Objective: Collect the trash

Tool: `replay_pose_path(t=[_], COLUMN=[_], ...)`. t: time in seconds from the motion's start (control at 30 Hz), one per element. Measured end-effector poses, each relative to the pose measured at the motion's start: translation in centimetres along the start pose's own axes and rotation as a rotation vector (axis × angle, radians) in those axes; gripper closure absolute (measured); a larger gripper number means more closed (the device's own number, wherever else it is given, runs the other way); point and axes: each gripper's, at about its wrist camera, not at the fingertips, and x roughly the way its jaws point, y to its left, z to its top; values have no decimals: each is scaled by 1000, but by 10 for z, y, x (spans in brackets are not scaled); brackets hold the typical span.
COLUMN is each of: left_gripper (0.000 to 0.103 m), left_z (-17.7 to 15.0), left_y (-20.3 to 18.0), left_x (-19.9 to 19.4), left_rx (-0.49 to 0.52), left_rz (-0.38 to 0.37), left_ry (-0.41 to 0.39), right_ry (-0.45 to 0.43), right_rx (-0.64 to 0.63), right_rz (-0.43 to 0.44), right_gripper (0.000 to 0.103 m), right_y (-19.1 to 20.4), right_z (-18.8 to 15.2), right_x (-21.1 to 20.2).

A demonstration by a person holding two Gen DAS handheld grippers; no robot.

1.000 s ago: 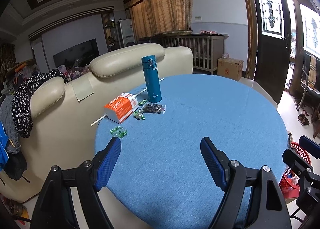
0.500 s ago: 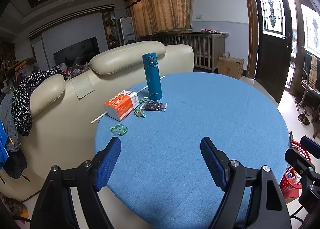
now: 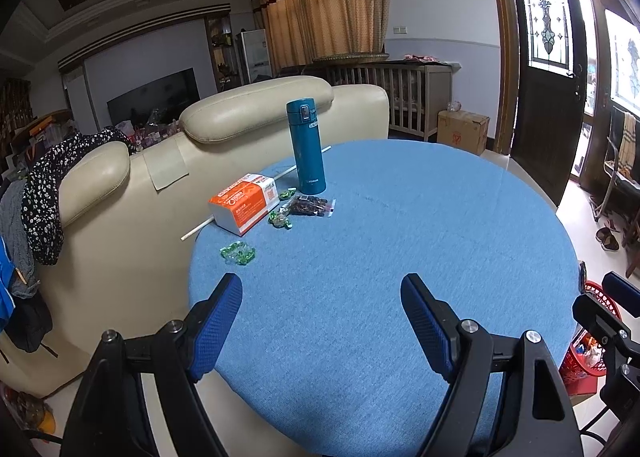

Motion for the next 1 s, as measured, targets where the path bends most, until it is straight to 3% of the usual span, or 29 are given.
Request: replay_pose_path(t=[1.0], left_gripper=[21], left_z=[-8], left_y=[0], left_x=[10], left_rx=[2], left_rz=[-11], left_ry=[41], right_ry=[28], right_rx=[36], right_rz=[-7], right_gripper=[39], right_y=[-2], right_z=[1], right_x=[16])
